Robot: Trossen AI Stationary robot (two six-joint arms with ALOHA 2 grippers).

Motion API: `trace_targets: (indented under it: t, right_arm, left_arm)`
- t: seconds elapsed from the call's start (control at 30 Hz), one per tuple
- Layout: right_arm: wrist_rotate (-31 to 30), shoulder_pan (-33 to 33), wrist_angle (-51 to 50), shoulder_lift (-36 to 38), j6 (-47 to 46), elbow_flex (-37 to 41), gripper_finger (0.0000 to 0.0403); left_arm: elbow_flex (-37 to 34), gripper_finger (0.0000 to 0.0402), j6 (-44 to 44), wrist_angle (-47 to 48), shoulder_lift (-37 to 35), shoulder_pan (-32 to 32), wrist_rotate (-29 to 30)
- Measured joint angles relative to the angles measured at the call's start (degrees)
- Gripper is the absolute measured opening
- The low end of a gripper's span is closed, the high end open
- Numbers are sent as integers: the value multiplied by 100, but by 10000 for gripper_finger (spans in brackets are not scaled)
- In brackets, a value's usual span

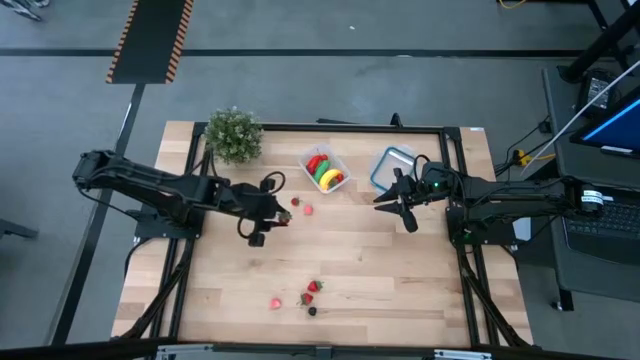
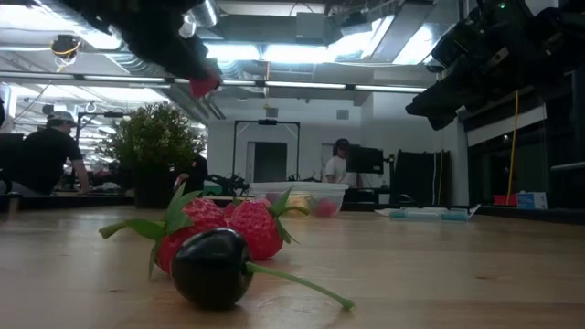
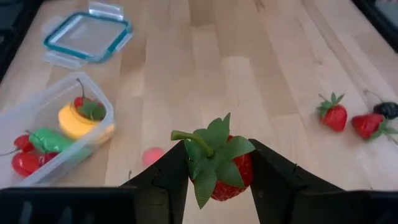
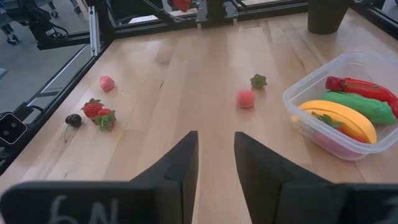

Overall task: Pick and placing Produce into tupperware
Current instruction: Put the red strawberry into the transparent container

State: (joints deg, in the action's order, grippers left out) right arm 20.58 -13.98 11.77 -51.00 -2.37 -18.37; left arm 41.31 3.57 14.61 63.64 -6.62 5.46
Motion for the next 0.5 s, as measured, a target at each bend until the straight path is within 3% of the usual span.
trace_targets:
  t: [0.5]
  right_arm:
    - [1, 0, -2, 0, -2, 0, 106]
  left_arm:
    - [-1605, 129, 215, -3985, 0, -1, -370]
